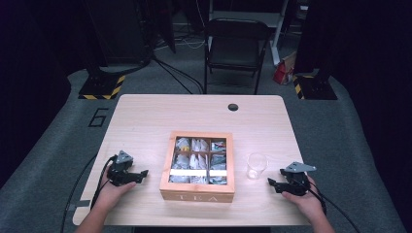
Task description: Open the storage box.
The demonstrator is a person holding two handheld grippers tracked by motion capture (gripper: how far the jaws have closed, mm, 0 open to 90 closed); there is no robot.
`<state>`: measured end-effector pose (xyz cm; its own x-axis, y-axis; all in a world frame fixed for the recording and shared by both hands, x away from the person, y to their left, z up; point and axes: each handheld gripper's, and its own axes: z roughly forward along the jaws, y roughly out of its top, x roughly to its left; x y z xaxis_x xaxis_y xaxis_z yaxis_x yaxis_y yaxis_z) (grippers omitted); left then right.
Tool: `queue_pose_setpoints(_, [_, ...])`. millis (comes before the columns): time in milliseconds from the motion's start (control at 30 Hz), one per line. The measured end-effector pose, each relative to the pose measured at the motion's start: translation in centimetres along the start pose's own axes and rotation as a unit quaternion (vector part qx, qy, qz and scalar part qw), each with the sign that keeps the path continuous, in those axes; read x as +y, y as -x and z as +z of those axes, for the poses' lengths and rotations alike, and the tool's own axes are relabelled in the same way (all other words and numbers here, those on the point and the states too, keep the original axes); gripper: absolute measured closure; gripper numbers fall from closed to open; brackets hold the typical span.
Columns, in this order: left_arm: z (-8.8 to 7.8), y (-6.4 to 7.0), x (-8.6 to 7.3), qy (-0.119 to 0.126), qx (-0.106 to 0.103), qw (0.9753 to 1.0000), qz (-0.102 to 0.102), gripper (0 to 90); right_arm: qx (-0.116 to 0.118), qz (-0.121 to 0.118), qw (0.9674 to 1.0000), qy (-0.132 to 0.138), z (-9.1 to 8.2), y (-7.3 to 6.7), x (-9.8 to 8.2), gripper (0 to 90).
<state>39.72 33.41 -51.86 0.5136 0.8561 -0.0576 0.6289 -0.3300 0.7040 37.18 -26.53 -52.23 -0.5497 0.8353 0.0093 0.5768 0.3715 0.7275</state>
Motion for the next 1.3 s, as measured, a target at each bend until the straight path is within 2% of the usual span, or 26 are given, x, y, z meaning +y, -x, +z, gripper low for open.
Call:
queue_pose_setpoints(67, [-0.7, 0.3, 0.2, 0.004, -0.018, 0.9998, -0.006, 29.3, -0.004, 0.012, 0.9999, -0.009, -0.4, -0.3, 0.0, 39.5])
queue_pose_setpoints(133, [-1.3, 0.7, 0.4, 0.007, -0.017, 0.9998, -0.002, 30.3, -0.007, 0.031, 0.9995, -0.007, -1.0, -0.7, 0.2, 40.4])
queue_pose_setpoints(167, [-1.7, 0.8, 0.7, 0.002, -0.017, 0.9999, 0.002, 31.2, -0.001, 0.039, 0.9992, -0.002, -1.4, -0.8, 0.3, 42.2])
queue_pose_setpoints(200, [-2.0, 1.1, 0.9, 0.01, -0.022, 0.9997, -0.007, 32.5, 0.008, 0.05, 0.9987, 0.002, -1.8, -1.0, 0.6, 43.0])
queue_pose_setpoints(267, [-2.5, 1.4, 1.4, 0.015, -0.032, 0.9993, -0.011, 32.7, 0.006, 0.043, 0.9991, -0.004, -2.3, -1.4, 0.9, 45.6])
queue_pose_setpoints(333, [-2.9, 1.8, 1.8, 0.021, -0.039, 0.9988, -0.019, 34.2, 0.008, 0.048, 0.9988, -0.005, -2.7, -1.6, 1.3, 46.2])
queue_pose_setpoints(433, [-3.5, 2.4, 2.2, 0.023, -0.041, 0.9988, -0.012, 35.9, 0.007, 0.054, 0.9985, -0.001, -3.5, -1.9, 1.8, 46.5])
queue_pose_setpoints(567, [-4.4, 3.4, 2.4, 0.036, -0.049, 0.9981, -0.006, 35.9, -0.001, 0.047, 0.9989, 0.006, -4.5, -2.7, 1.7, 48.1])
queue_pose_setpoints(700, [-5.4, 4.4, 2.4, 0.046, -0.048, 0.9978, 0.007, 36.5, 0.014, 0.048, 0.9982, 0.031, -5.7, -3.8, 1.9, 52.0])
queue_pose_setpoints(767, [-5.9, 5.0, 2.2, 0.052, -0.061, 0.9967, 0.006, 39.7, 0.018, 0.034, 0.9981, 0.048, -6.1, -4.6, 2.2, 52.3])
queue_pose_setpoints(800, [-6.1, 5.2, 2.2, 0.055, -0.064, 0.9964, 0.009, 42.0, 0.024, 0.029, 0.9977, 0.056, -6.4, -5.4, 2.4, 52.5])
queue_pose_setpoints(833, [-6.2, 5.4, 2.2, 0.053, -0.064, 0.9964, 0.016, 42.8, 0.025, 0.024, 0.9977, 0.058, -6.4, -5.7, 2.4, 52.6])
queue_pose_setpoints(933, [-6.4, 6.0, 2.1, 0.047, -0.064, 0.9964, 0.029, 42.9, 0.031, 0.013, 0.9976, 0.06, -6.5, -6.5, 2.6, 52.6])
queue_pose_setpoints(1100, [-6.5, 6.3, 1.5, 0.047, -0.065, 0.9963, 0.032, 44.3, 0.039, -0.01, 0.9971, 0.065, -6.3, -7.8, 2.4, 53.8])
queue_pose_setpoints(1200, [-6.5, 6.4, 1.0, 0.05, -0.067, 0.9959, 0.033, 44.3, 0.047, -0.028, 0.9972, 0.052, -5.8, -8.4, 2.3, 53.9])
queue_pose_setpoints(1300, [-6.7, 6.7, 0.7, 0.043, -0.068, 0.9961, 0.037, 44.3, 0.054, -0.035, 0.9968, 0.048, -5.7, -8.9, 2.5, 52.6])
